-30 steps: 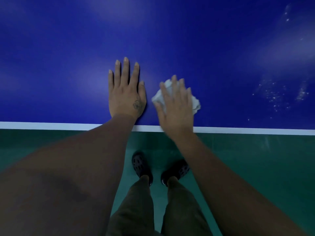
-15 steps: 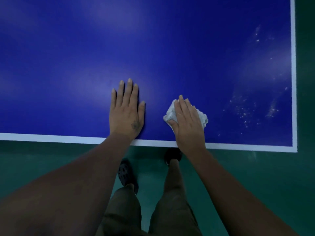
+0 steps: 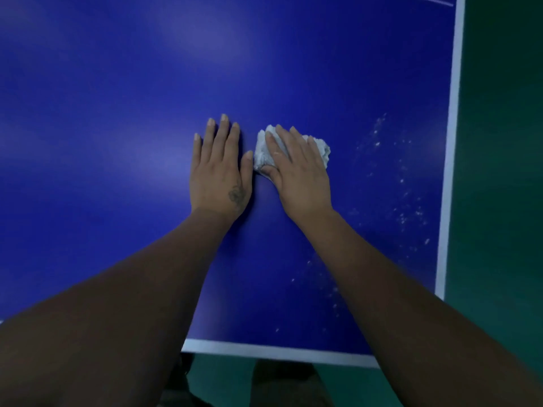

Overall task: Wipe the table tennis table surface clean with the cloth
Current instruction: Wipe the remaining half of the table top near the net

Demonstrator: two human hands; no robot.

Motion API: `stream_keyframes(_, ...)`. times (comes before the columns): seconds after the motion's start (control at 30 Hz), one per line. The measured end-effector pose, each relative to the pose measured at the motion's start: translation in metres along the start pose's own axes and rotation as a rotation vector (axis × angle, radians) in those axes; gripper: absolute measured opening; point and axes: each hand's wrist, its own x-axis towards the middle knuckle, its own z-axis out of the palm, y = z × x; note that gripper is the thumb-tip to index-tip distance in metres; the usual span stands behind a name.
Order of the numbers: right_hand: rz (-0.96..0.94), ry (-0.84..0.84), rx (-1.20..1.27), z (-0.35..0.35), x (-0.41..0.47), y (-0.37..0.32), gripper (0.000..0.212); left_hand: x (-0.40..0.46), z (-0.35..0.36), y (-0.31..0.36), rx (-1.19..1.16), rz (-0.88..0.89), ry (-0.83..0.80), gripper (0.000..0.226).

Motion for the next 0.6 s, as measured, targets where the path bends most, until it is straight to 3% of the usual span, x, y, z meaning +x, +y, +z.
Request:
stream_keyframes(0.27, -0.053, -0.068, -0.008, -0.008, 0.118, 0.102, 0.059, 0.107, 0.034, 0.065, 0.019, -0.117, 0.059, 0.065)
stream_keyframes(0.6, -0.017, -0.151, -0.011, -0.022, 0.229, 0.196, 0.063, 0.115, 0.044, 0.069, 0.138, -0.129, 0.080, 0.066)
